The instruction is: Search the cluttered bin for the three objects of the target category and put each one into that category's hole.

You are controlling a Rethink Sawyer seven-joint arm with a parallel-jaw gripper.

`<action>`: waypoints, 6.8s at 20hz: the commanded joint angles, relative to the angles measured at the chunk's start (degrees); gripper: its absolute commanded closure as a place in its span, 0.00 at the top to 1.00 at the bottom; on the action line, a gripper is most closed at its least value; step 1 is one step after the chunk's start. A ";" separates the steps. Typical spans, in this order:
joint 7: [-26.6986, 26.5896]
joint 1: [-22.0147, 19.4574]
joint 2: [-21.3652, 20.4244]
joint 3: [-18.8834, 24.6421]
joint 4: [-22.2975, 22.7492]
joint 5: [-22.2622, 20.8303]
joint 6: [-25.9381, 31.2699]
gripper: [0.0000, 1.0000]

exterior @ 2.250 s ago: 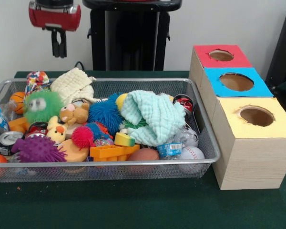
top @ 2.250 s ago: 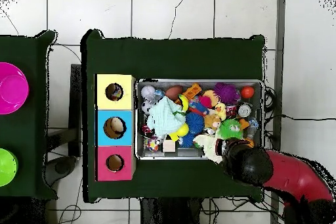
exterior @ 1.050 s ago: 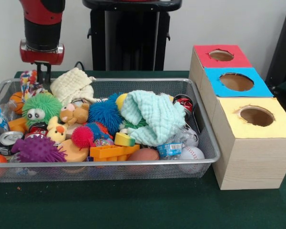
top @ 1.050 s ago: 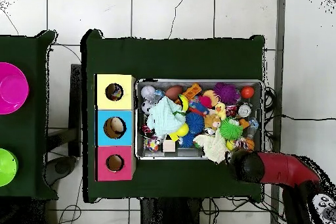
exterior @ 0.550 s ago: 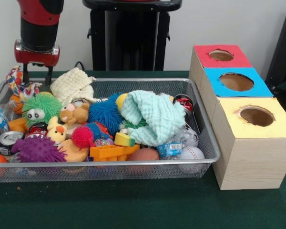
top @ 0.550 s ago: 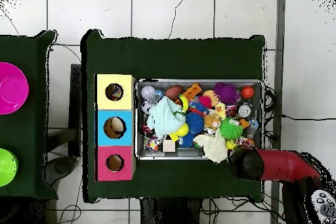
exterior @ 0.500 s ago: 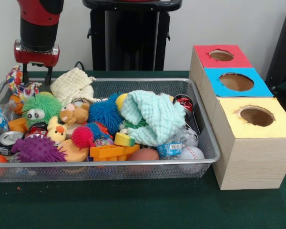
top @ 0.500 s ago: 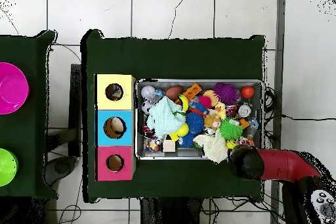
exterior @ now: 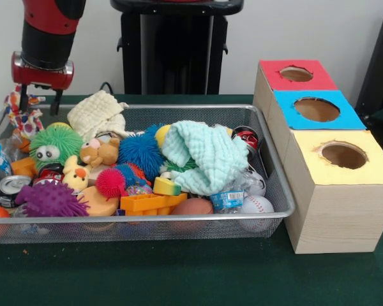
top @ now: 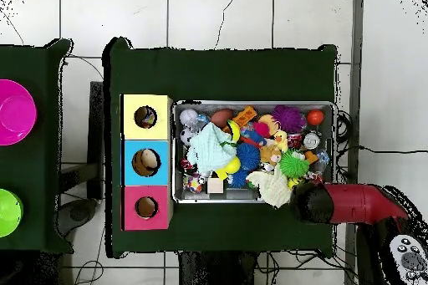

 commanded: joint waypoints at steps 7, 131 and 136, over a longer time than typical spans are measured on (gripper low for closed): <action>0.11 -0.06 5.01 -1.44 -5.81 -5.21 1.33 0.00; -0.64 -4.22 9.57 2.45 -6.16 -8.78 -3.99 0.00; -6.24 -4.41 -0.14 4.96 -1.01 -1.36 5.20 0.00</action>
